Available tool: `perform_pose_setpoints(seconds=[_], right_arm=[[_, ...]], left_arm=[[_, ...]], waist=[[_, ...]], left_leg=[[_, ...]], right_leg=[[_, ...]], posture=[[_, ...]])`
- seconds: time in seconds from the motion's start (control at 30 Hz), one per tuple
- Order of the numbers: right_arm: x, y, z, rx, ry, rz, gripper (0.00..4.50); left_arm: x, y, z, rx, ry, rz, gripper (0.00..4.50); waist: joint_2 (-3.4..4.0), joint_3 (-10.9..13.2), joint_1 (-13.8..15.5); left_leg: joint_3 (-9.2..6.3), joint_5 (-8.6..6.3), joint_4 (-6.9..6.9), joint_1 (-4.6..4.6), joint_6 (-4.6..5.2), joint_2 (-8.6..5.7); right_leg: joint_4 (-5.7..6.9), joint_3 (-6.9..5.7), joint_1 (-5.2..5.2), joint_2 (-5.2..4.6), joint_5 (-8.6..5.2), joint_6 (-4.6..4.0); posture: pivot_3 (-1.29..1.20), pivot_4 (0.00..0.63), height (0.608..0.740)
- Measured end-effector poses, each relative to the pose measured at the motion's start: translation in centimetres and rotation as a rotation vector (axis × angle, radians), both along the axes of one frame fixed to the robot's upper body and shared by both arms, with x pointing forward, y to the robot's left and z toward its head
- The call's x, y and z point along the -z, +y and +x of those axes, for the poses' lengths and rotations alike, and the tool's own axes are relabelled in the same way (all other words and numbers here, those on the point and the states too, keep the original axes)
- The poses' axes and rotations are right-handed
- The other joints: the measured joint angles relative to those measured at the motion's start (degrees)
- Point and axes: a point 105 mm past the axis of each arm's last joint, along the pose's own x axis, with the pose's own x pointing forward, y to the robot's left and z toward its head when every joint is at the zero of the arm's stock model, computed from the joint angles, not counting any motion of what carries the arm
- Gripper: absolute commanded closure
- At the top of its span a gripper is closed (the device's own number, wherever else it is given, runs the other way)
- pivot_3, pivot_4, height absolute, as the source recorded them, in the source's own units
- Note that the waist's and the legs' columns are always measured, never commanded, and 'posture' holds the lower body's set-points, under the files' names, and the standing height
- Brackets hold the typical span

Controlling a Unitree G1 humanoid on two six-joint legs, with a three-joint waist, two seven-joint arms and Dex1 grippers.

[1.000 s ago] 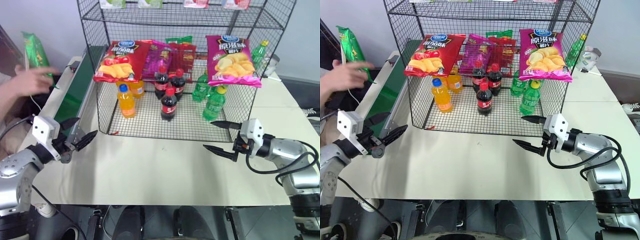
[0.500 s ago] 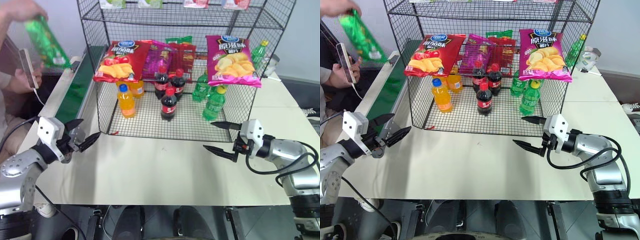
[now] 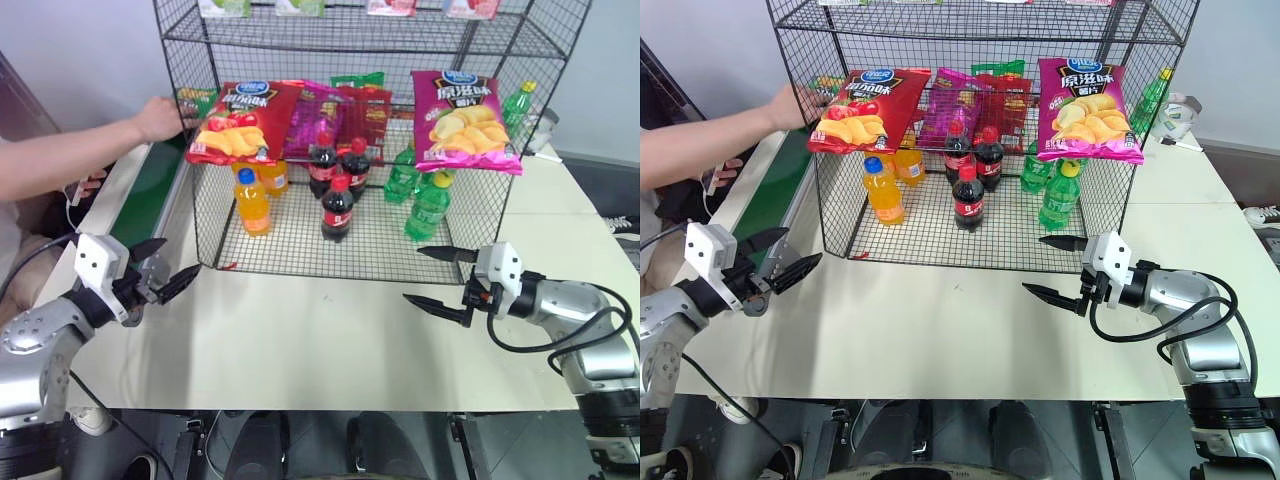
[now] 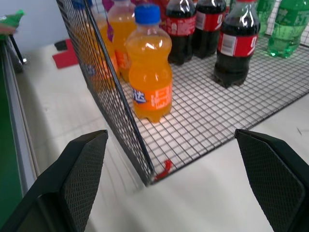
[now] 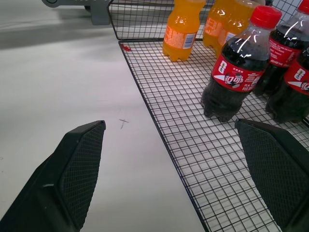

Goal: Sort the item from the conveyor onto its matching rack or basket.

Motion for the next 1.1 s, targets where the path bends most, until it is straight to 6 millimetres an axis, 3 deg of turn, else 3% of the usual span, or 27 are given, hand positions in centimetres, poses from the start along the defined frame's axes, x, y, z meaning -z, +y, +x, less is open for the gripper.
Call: perform_pose_setpoints(seconds=[0.63, 1.1], right_arm=[[-0.4, 0.2, 0.2, -0.009, -0.01, -0.001, 0.03], [-0.3, 0.3, 0.2, -0.011, 0.001, 0.005, 0.03]], left_arm=[[0.1, -0.8, -1.0, 0.101, 0.029, -0.037, 0.0], [-2.0, 0.5, -0.3, 0.071, -0.083, -0.001, 0.0]], waist=[[0.0, 0.0, 0.0], [0.0, 0.0, -0.1]], left_leg=[[0.0, 0.0, 0.0, 0.0, 0.0, 0.0], [0.01, 0.0, 0.01, 0.0, 0.0, 0.0]], right_leg=[[0.0, 0.0, 0.0, 0.0, 0.0, 0.0], [0.0, 0.0, -0.01, 0.0, 0.0, 0.0]], posture=[[0.0, 0.15, 0.739], [0.0, 0.15, 0.739]])
